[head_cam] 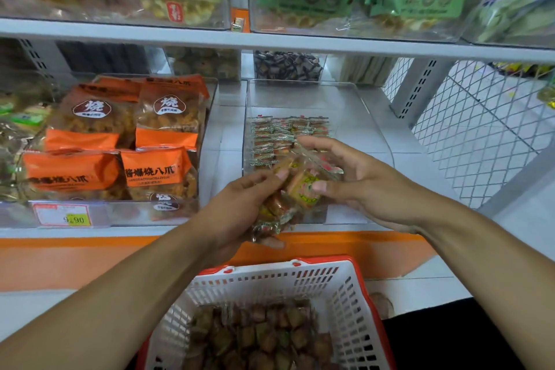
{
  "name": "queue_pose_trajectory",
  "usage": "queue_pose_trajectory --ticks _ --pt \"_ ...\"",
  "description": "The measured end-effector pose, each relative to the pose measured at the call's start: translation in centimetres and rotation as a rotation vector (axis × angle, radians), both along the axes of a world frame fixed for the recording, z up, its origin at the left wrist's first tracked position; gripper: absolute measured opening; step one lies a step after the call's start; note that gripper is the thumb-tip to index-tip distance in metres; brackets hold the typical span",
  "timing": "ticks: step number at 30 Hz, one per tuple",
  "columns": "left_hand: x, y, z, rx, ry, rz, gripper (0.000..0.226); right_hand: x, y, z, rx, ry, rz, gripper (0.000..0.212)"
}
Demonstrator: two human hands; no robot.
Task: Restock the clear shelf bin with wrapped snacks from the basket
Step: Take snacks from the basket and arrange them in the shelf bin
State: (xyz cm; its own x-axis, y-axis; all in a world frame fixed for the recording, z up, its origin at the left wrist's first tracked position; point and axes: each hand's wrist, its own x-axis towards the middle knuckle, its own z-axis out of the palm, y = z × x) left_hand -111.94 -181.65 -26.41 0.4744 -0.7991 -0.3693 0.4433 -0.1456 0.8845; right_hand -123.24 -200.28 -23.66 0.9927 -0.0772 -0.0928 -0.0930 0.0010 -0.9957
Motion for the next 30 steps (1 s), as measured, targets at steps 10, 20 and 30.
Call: queue_pose_trajectory --ticks 10,20,30 --pt "-0.5 -0.4 -0.1 0.015 -0.074 0.149 0.045 0.5 1.7 -1.0 0.332 0.015 -0.170 0.051" --pt "-0.5 0.0 -0.4 0.067 -0.234 0.094 0.039 0.2 1.5 -1.2 0.223 0.158 0.051 0.057" --pt "0.0 -0.9 -0.9 0.103 -0.206 0.128 0.041 0.0 -0.1 0.1 -0.133 0.126 0.038 0.060"
